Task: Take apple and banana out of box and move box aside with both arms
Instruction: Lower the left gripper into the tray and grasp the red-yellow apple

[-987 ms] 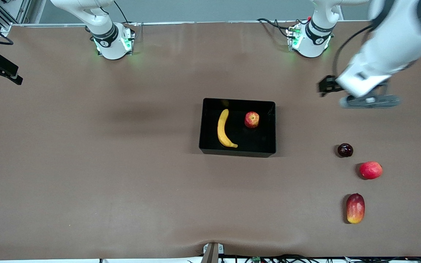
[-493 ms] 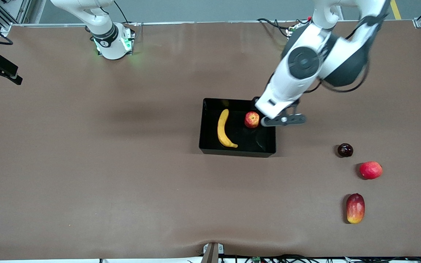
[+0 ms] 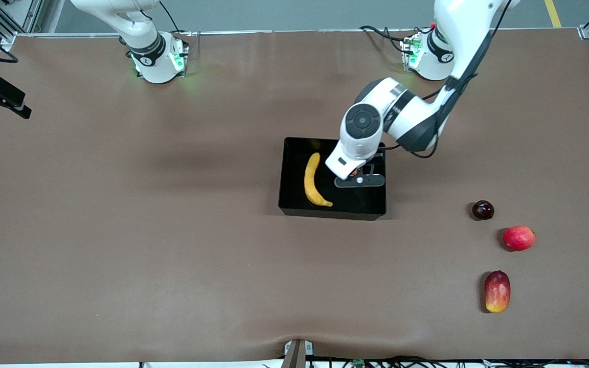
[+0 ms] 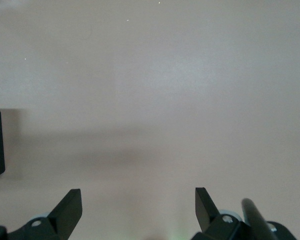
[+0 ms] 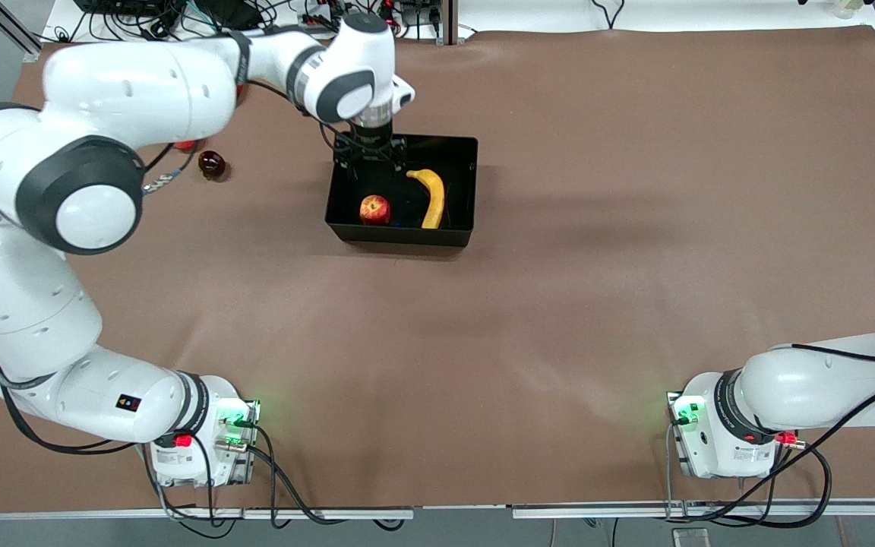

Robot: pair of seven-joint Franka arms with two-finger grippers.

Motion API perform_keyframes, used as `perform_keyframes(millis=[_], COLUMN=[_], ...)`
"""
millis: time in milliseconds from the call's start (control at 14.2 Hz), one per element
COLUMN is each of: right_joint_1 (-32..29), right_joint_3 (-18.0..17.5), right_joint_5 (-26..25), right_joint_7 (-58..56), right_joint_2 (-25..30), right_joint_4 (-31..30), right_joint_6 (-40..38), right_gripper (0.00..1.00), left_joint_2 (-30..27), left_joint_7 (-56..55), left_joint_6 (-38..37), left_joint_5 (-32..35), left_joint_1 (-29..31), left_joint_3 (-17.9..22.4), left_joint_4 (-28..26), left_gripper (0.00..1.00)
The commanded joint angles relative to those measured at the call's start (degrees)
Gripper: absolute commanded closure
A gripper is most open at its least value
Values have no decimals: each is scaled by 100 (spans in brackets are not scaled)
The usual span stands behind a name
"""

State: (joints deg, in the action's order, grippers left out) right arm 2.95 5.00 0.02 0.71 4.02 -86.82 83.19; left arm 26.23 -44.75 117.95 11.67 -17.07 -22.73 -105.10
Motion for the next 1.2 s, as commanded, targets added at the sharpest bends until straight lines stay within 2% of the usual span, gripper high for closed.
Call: perform_keyframes(millis=[0, 141, 423, 493, 634, 705, 916, 1128], right_joint_1=[-23, -23, -32, -40, -40, -40, -40, -40], right_joint_3=[-7, -7, 1, 1, -7, 1, 1, -7], right_joint_5=[78, 78, 78, 78, 78, 78, 78, 78], right_joint_7=[0, 0, 0, 8, 8, 8, 8, 8], right_joint_2=[-33, -33, -33, -33, -33, -33, -33, -33], right_joint_4=[86, 86, 86, 86, 86, 86, 86, 86], right_joint_6=[-31, -31, -31, -31, -31, -31, -22, -31], right_gripper=[0, 0, 0, 0, 0, 0, 0, 0], left_joint_2=[355, 593, 857, 884, 884, 849, 639, 515], left_joint_7=[-401, -666, -702, -684, -710, -719, -684, -605], left_joint_6=[254, 395, 430, 430, 378, 360, 150, -578], left_joint_5=[440, 730, 767, 767, 758, 732, 714, 688], left_joint_1=[-95, -104, -95, -86, -104, -104, -104, -43], left_joint_3=[-4, -12, -21, -21, -30, -30, -39, -47], left_joint_4=[16, 16, -28, -28, -20, 7, 243, 936], left_gripper=[0, 0, 0, 16, 77, 100, 100, 100])
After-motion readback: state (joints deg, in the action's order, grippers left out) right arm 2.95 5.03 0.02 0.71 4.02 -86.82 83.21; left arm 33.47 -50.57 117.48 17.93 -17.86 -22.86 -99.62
